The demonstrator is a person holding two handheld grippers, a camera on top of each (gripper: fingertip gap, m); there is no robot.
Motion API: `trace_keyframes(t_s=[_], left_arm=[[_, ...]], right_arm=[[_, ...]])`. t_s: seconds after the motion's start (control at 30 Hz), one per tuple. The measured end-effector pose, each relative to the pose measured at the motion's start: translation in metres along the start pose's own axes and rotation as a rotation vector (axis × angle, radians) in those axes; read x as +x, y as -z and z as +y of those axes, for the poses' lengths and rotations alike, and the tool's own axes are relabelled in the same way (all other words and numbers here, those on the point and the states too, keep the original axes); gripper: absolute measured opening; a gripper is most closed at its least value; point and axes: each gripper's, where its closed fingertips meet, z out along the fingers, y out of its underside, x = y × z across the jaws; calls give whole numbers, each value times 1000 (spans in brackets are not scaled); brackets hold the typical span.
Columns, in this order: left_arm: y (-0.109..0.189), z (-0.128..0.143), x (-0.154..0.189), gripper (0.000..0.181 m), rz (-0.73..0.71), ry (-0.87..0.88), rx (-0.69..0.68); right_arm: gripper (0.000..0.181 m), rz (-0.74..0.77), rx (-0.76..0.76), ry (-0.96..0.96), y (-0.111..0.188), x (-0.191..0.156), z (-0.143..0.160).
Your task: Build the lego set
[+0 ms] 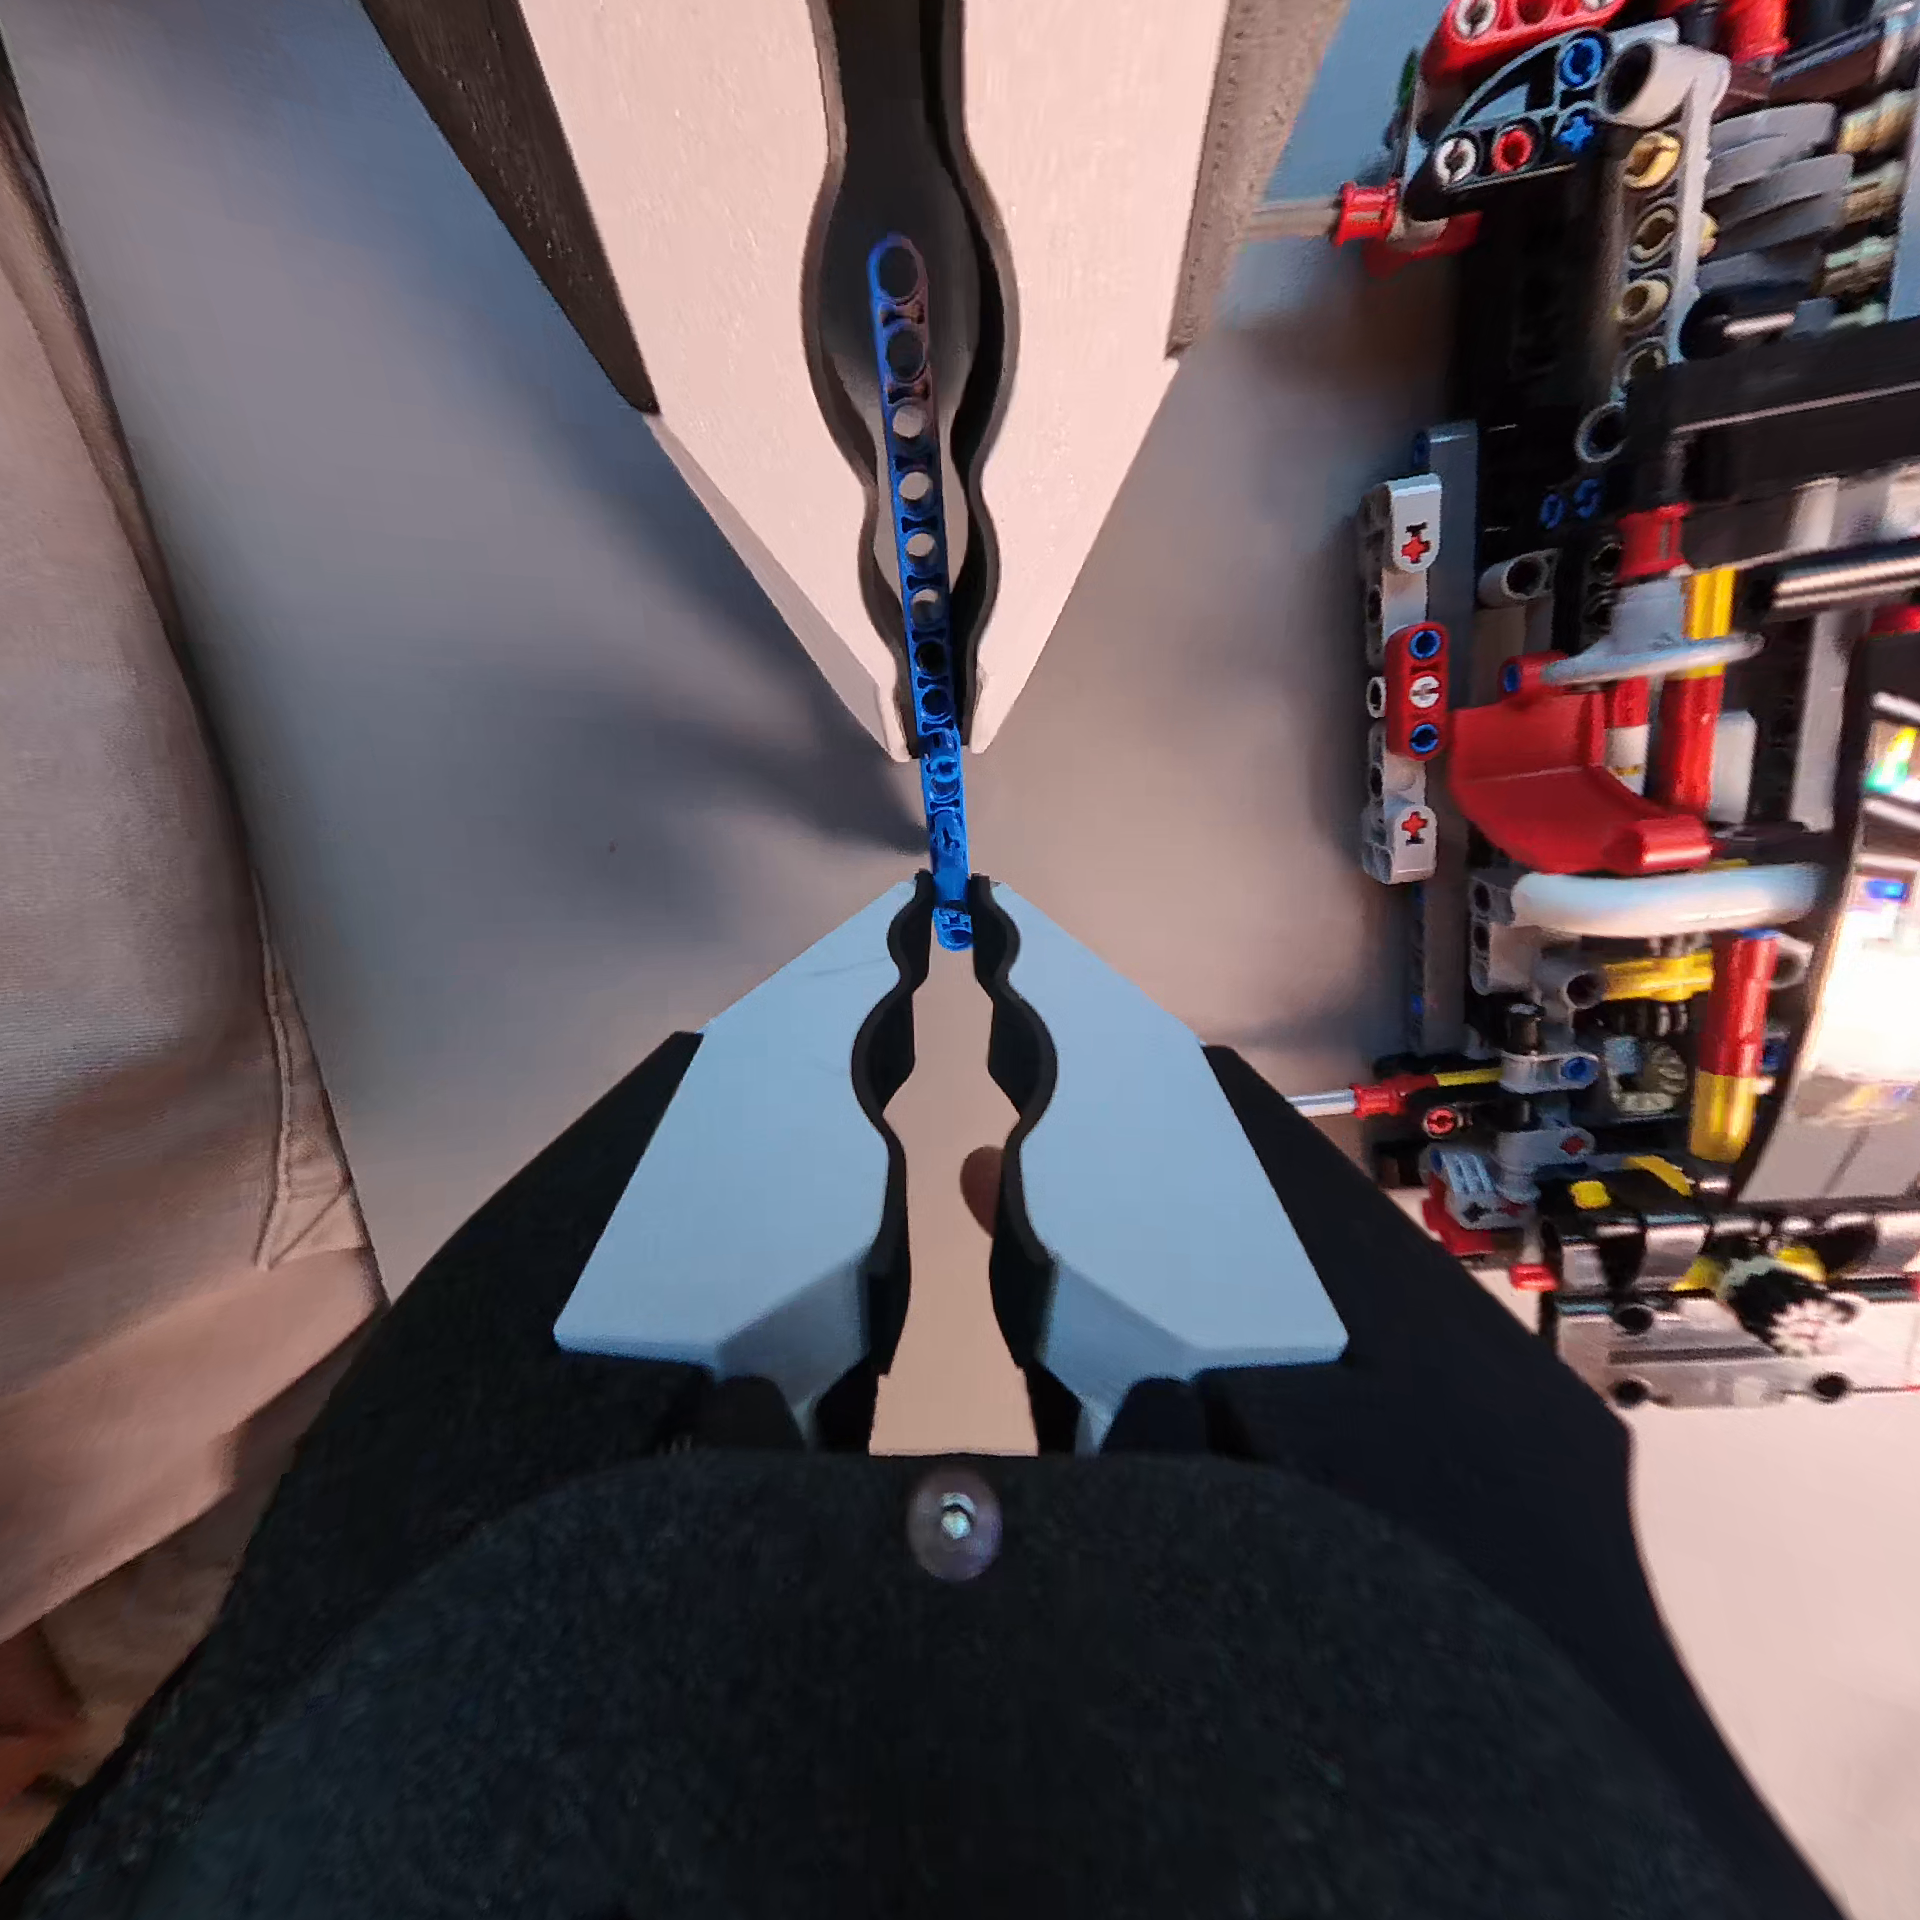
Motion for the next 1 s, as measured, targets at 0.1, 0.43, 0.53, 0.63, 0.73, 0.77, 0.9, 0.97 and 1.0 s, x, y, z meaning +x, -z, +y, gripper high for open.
trace_keyframes(t_s=[0.1,0.43,0.53,0.63,0.73,0.77,0.9,0.97,1.0], left_arm=[[0,0,0,6,-7,13,0],[1,0,-6,6,-111,179,20],[0,-1,-7,6,-123,228,24],[0,-1,-7,6,-136,252,31],[-1,-2,-6,5,-165,228,23],[-1,-2,-6,5,-174,216,19],[-3,-4,-2,6,-187,150,1],[-3,-5,0,6,-177,121,-4],[-3,-4,2,6,-156,104,-4]], right_arm=[[6,-35,93,-96,-2,0,-2],[10,61,471,-582,-1,15,-5],[11,91,525,-670,0,17,-2],[11,117,538,-702,0,17,-2],[11,117,483,-664,0,17,0],[11,121,447,-624,-1,16,0],[8,110,238,-410,-1,10,3],[7,97,146,-273,-2,7,4],[6,84,106,-202,-2,4,4]])
